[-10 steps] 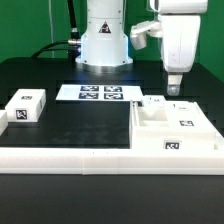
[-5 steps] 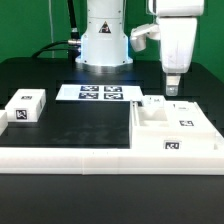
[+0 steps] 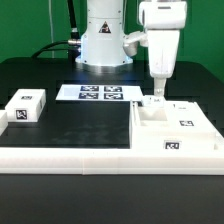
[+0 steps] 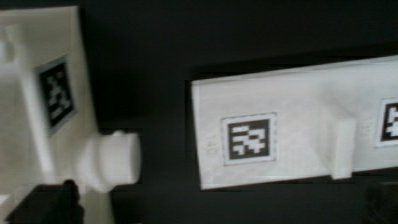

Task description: Assemble cabinet

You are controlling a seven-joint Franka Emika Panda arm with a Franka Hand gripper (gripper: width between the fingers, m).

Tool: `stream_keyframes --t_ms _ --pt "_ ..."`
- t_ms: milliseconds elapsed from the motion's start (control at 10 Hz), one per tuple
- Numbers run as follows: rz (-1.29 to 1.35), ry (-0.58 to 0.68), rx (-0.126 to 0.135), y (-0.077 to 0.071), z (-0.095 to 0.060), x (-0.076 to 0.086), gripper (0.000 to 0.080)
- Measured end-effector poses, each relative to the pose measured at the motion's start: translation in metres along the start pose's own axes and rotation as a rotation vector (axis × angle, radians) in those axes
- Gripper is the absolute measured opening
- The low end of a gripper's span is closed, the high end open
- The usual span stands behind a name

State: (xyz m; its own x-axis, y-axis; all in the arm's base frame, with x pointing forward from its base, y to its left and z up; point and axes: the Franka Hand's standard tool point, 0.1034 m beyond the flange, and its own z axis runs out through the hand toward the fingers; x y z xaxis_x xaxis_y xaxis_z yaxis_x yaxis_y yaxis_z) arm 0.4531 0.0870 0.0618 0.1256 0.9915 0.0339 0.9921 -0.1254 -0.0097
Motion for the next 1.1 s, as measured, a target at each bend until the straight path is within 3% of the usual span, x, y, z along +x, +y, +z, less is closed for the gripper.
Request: stream_keyframes --t_ms 400,700,1100 --pt "0.002 -0.002 0.007 0.000 0.001 -0.001 0.0797" --pt "-0.013 0.021 -0.004 -0.031 0.017 0.002 0.0797" --pt "-0.015 0.041 0.019 -0.045 0.039 0.002 0.0797"
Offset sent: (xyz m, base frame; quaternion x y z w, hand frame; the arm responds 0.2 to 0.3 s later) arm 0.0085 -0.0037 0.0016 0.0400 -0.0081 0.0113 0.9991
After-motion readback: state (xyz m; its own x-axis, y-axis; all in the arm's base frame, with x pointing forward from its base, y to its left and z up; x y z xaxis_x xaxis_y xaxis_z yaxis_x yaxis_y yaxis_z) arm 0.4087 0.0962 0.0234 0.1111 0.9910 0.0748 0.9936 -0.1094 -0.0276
